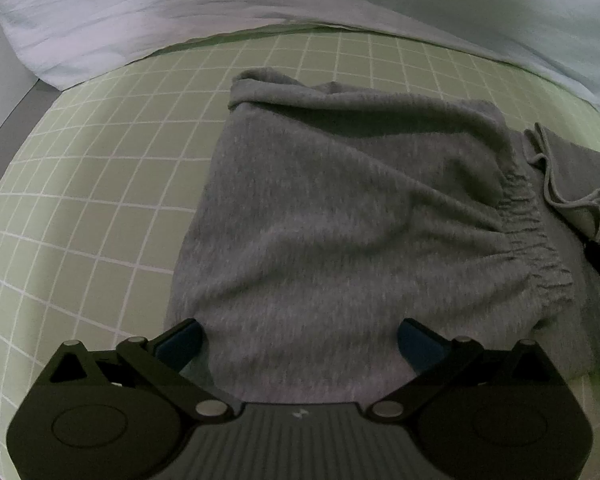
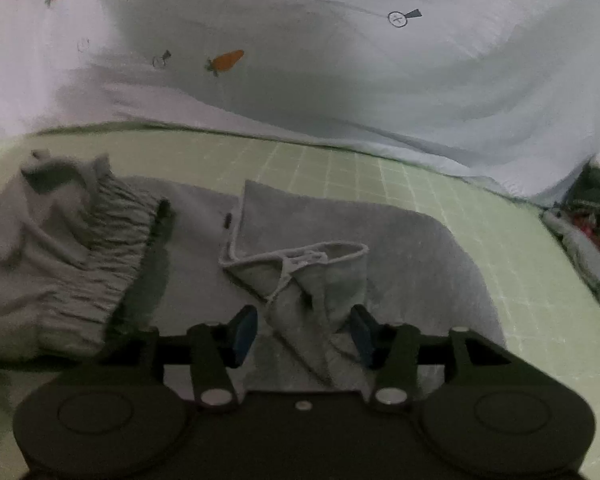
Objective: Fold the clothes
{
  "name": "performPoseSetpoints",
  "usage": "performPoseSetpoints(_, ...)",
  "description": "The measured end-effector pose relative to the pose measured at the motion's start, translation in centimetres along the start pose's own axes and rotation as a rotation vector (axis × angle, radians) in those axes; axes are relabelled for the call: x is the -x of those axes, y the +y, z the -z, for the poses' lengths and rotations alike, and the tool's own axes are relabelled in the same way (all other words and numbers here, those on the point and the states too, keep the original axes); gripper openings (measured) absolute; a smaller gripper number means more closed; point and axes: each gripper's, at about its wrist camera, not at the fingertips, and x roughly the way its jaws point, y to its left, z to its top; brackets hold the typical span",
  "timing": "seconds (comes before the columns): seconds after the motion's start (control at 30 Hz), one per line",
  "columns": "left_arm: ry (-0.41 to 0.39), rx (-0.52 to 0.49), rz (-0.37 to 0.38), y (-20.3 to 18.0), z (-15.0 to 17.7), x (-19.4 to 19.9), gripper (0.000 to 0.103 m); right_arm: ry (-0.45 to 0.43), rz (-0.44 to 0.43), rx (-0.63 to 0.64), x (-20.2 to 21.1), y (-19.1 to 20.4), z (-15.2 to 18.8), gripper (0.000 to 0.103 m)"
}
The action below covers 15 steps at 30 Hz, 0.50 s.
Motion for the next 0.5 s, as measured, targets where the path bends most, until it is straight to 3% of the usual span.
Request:
performPoseSetpoints(0.03,0.000,0.000,0.001,0.0,0.0,0.0,0.103,0.000,0.006,0.015,-0.1,0.0,-0.1,0.044)
performPoseSetpoints(0.07,0.000,0.001,0.001,0.0,0.0,0.0,0.103,0.001,0.005,0.027,-0.1,0.0,-0.1,0.028)
performPoseSetpoints(0.13,-0.001,0.005,0.001,0.1,0.0,0.0,0.103,0.002,-0.003,0.027,0.4,-0.5,-0.3,0.008)
performPoseSetpoints(0.27,-0.001,0.009,0.002,0.1,0.0,0.0,0.103,-0.055,-0.045,-0.046,3.3,-1.8,-0.8,0.005)
performPoseSetpoints(0.4,-0.006,0.004,0.003,0.1,0.0,0.0,0.103,-0.102,-0.179,-0.163,6.8,-3.2,-1.4,0.006)
performPoseSetpoints(0.5,-0.004,0.010,0.005,0.1,0.0,0.0,0.103,-0.047,-0.287,-0.186,6.6,-2.9,-0.7,0.006)
